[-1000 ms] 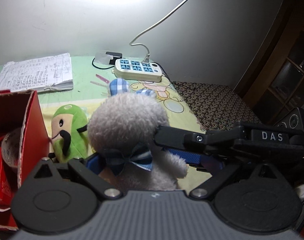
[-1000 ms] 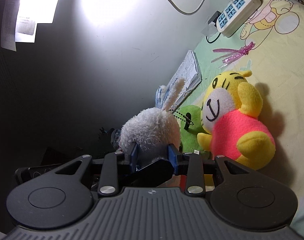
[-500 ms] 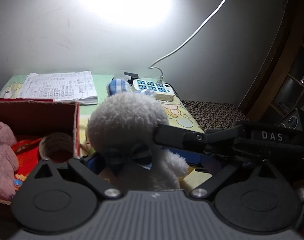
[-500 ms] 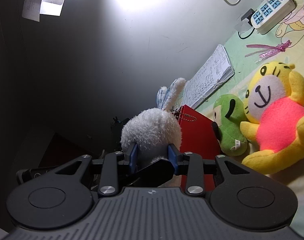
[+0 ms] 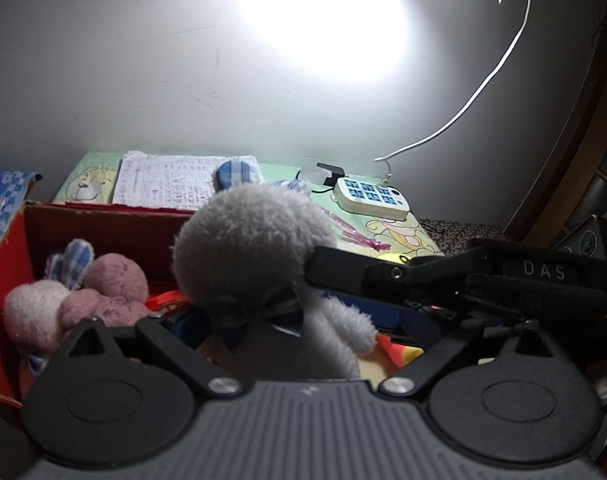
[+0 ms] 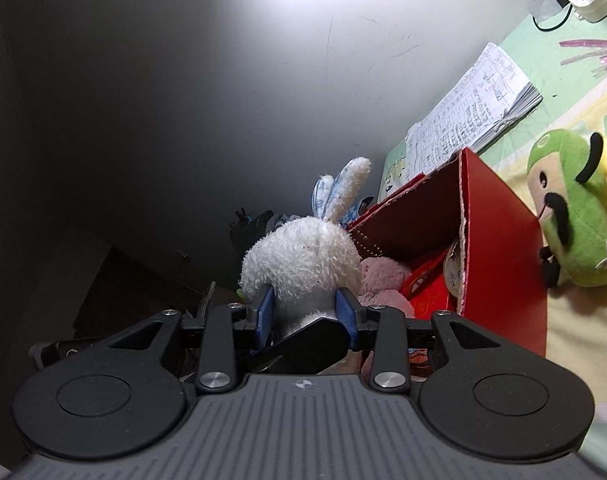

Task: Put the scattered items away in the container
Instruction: 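Lift the white lamb with both grippers and carry it over the box, then lower the lamb with both grippers into the box beside the teddy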

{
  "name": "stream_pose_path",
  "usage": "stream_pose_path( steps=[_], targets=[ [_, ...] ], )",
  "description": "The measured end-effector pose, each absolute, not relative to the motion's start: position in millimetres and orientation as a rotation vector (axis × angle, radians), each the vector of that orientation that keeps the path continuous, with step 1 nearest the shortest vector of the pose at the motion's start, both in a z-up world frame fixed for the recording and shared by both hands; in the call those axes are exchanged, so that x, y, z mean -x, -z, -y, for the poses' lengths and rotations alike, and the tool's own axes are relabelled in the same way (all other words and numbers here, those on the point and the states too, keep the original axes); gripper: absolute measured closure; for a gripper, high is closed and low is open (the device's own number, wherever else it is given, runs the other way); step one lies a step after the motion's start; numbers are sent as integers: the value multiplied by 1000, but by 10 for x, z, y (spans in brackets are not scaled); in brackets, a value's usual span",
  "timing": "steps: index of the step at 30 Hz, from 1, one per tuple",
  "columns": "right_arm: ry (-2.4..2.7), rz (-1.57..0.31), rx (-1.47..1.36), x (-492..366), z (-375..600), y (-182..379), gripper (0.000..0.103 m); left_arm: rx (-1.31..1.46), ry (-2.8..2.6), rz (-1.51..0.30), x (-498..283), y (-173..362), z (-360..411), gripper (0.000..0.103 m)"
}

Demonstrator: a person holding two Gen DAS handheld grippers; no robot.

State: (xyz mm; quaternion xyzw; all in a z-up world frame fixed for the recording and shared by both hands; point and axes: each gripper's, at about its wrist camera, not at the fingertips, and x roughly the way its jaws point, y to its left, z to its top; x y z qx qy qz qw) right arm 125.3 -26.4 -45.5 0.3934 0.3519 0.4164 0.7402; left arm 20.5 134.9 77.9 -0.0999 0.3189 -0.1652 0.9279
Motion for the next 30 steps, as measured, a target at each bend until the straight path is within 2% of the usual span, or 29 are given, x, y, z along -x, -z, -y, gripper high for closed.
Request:
stream_pose_path(
  steps=[19, 23, 27, 30],
  targets=[
    [-804, -907, -693, -1456, -546, 586, 63, 144, 365, -766, -387, -354, -1978, 6],
    [-757, -991, -584, -1531, -740, 636, 63, 116, 328, -784, -426, -290, -2046, 7],
    [-756, -998, -549, -1515, -786, 601, 60, 119, 310, -800, -466, -258, -2108, 7],
    [-732, -1002, -507, -1512, -794, 564, 48, 106, 306, -815, -485, -237, -2109, 7]
  ],
)
